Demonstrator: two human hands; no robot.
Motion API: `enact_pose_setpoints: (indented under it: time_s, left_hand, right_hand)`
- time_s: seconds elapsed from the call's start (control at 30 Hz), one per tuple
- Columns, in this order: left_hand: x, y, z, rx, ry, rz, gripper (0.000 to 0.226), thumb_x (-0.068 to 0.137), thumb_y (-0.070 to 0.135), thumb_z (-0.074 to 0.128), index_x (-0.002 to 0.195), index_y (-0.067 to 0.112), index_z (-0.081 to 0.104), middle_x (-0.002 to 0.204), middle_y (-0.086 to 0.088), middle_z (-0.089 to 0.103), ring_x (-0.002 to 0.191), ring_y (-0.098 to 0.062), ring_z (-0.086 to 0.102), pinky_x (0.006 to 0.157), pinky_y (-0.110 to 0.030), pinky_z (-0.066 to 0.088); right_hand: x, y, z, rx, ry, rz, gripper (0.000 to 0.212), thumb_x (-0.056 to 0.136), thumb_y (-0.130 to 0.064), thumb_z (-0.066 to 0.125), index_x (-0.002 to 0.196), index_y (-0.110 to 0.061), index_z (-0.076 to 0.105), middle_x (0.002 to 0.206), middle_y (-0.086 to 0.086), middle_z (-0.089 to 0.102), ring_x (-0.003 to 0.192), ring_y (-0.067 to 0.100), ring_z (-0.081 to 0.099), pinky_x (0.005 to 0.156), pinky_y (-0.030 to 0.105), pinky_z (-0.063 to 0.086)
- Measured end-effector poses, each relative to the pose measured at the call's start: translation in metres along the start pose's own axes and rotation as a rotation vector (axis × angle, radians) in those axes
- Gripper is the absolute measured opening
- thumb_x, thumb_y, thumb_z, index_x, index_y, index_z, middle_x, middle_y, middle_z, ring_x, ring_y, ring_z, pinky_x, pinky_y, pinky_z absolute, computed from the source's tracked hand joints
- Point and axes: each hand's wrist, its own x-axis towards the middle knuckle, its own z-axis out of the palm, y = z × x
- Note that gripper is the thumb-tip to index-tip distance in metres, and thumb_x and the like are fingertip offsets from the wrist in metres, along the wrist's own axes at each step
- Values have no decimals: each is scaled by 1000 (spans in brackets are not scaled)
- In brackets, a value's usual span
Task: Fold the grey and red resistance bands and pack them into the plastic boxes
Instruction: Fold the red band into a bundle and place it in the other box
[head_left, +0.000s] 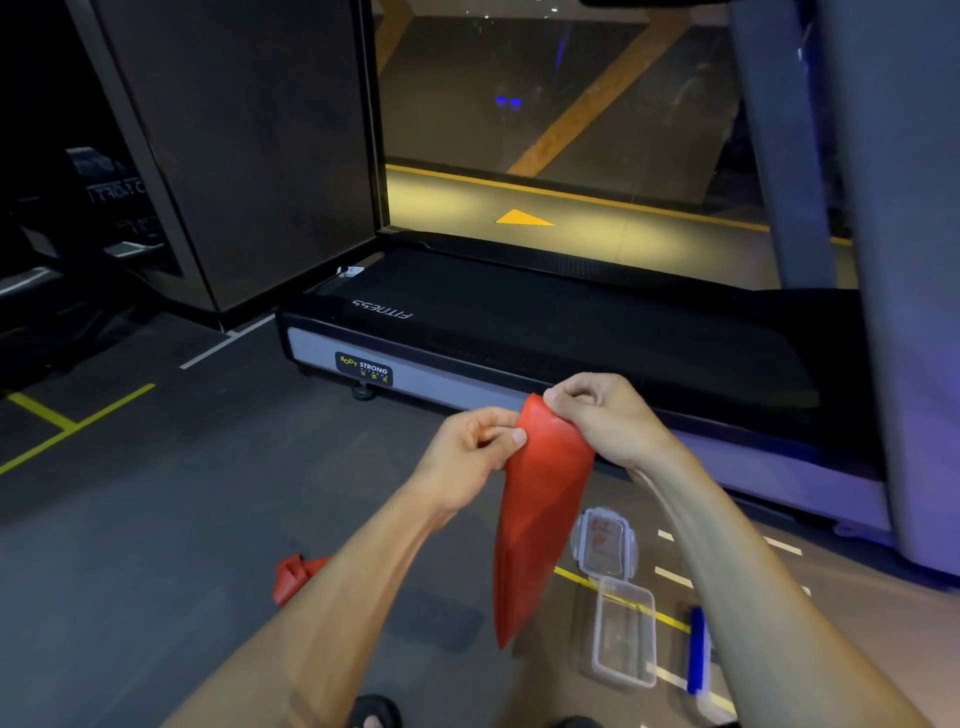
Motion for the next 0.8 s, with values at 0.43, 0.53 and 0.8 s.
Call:
enact_pose_setpoints:
  time_s: [0.43,0.53,0.8]
  left_hand:
    - [3,-5,5,37,107,-32,38,106,23,53,73,26,70,68,6,56,65,-10,46,62,-31,37]
    - [3,-5,3,51,134,-8,30,104,28,58,78,19,71,73,-1,58,70,-17,47,67,-34,38]
    - [2,-6,1,70,162,9,41,90,49,65,89,8,70,76,-7,60,73,-22,50,71,-42,41]
  right_hand:
    - [1,-8,3,-88,112,-61,16,96,-33,67,90,-20,73,78,7,75,68,17,63,69,41,52]
    - [-1,-10,5,23,85,7,17,99,-26,65,94,-12,73,77,-1,71,66,7,59,62,25,45]
    - [-5,-9,7,87,20,95,29,104,-20,57,93,2,70,73,4,62,67,14,54,66,29,44]
